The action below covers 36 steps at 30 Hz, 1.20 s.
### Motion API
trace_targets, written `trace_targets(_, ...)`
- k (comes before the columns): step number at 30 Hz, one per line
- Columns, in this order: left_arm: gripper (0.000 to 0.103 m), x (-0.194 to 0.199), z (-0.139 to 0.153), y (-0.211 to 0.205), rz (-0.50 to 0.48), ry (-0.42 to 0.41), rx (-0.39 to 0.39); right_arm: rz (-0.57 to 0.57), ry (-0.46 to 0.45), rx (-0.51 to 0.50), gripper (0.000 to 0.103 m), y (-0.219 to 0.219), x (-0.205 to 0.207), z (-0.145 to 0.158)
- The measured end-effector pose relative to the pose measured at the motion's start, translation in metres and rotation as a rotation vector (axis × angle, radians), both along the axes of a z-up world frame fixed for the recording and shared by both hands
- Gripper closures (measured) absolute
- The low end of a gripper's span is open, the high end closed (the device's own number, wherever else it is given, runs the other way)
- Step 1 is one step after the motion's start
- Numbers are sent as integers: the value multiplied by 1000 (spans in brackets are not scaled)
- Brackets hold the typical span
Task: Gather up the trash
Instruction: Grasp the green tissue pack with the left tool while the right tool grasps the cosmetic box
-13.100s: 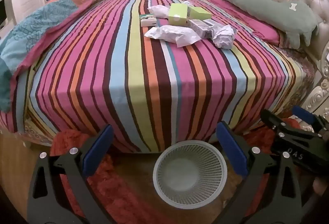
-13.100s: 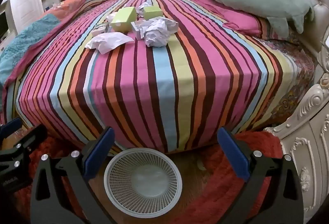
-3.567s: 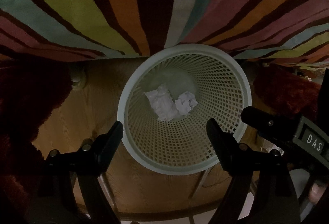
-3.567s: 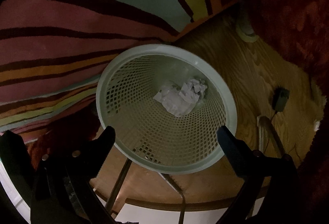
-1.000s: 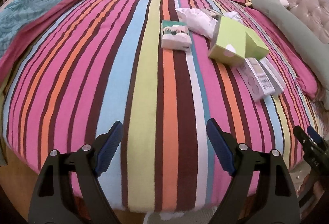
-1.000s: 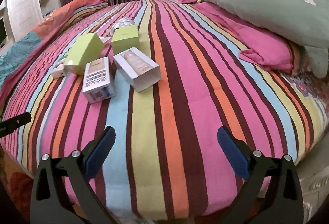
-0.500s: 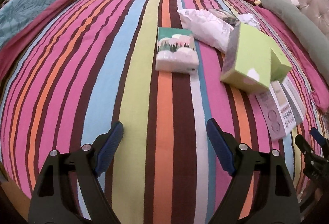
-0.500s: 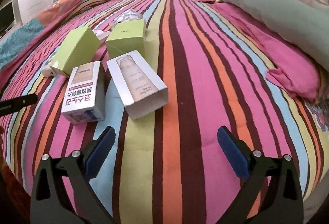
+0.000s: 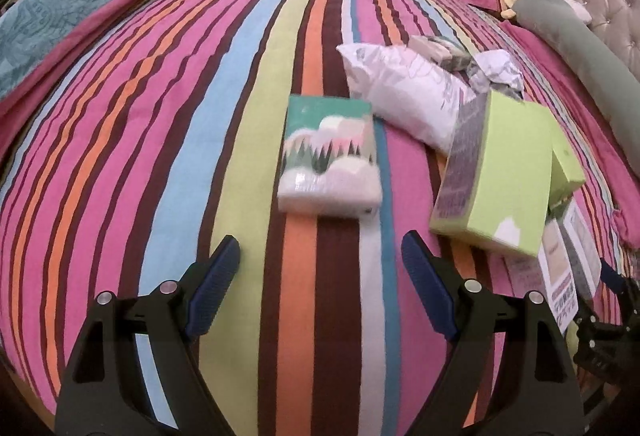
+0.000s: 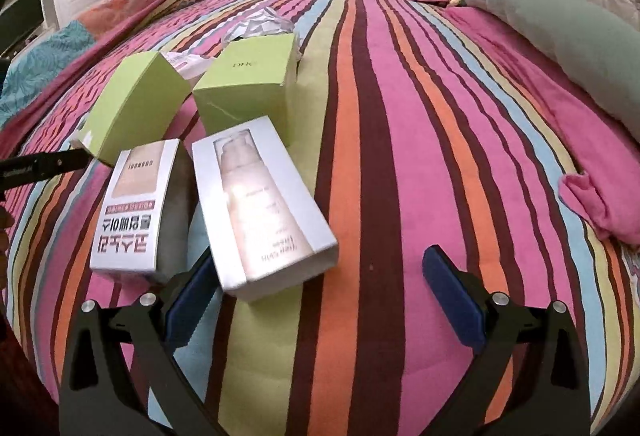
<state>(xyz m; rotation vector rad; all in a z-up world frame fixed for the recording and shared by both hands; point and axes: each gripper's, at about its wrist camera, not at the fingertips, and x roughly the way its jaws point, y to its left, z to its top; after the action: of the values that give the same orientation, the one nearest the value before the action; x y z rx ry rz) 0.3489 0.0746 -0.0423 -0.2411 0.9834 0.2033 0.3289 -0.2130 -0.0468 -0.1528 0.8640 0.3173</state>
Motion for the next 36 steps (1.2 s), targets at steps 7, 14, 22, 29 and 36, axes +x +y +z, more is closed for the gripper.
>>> trace_targets(7, 22, 24, -2, 7, 12, 7, 5, 34, 5, -10, 8, 12, 14, 1)
trace_targets(14, 22, 47, 0, 15, 6, 6, 28, 53, 3, -23, 9, 23, 28, 4)
trace_targets(22, 53, 53, -1, 23, -7, 7, 11, 48, 41, 5, 56, 30, 31, 6)
trace_targets(29, 54, 42, 5, 21, -31, -2, 22, -2, 45, 10, 56, 25, 15, 12)
trace_targets(36, 54, 12, 28, 19, -45, -53, 12, -94, 57, 52, 56, 6, -5, 22)
